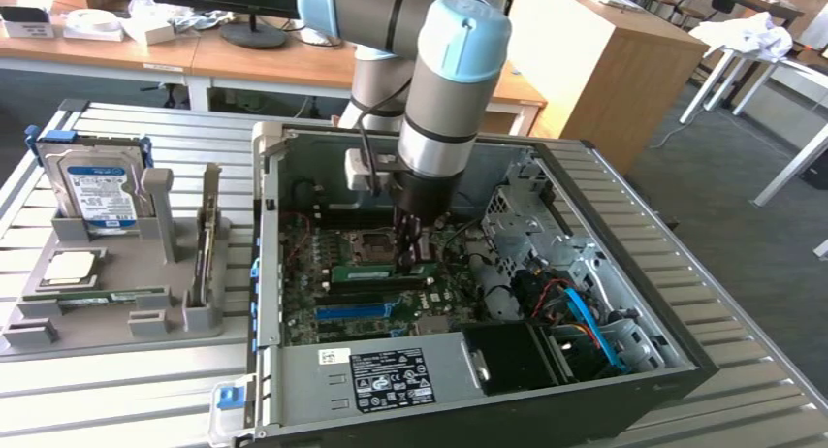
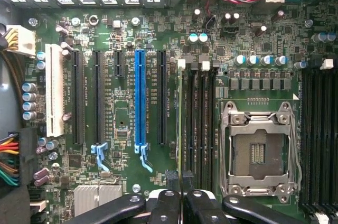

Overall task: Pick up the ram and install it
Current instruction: 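Insert the ram into the slot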

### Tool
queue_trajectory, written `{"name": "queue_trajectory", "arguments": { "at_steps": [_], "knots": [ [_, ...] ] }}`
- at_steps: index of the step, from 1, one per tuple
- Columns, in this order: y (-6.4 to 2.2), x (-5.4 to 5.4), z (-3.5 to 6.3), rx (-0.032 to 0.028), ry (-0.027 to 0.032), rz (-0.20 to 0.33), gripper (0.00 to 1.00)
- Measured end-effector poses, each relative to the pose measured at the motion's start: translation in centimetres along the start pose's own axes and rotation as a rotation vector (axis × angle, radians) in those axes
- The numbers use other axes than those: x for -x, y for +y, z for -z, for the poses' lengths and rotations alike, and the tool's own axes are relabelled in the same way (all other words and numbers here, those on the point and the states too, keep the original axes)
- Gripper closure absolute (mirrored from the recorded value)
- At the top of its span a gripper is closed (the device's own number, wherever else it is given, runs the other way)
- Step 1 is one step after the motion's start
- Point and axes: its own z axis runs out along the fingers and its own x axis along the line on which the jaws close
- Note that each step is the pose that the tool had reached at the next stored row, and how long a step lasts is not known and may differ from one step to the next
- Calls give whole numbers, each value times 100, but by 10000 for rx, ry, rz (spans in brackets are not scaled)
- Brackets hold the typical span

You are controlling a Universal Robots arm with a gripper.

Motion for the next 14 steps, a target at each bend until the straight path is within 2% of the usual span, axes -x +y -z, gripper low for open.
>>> {"name": "queue_trajectory", "arguments": {
  "at_steps": [10,14],
  "knots": [
    [2,17,-20,0,1,-3,88],
    [3,18,-30,-1,-24,-4,88]
  ]
}}
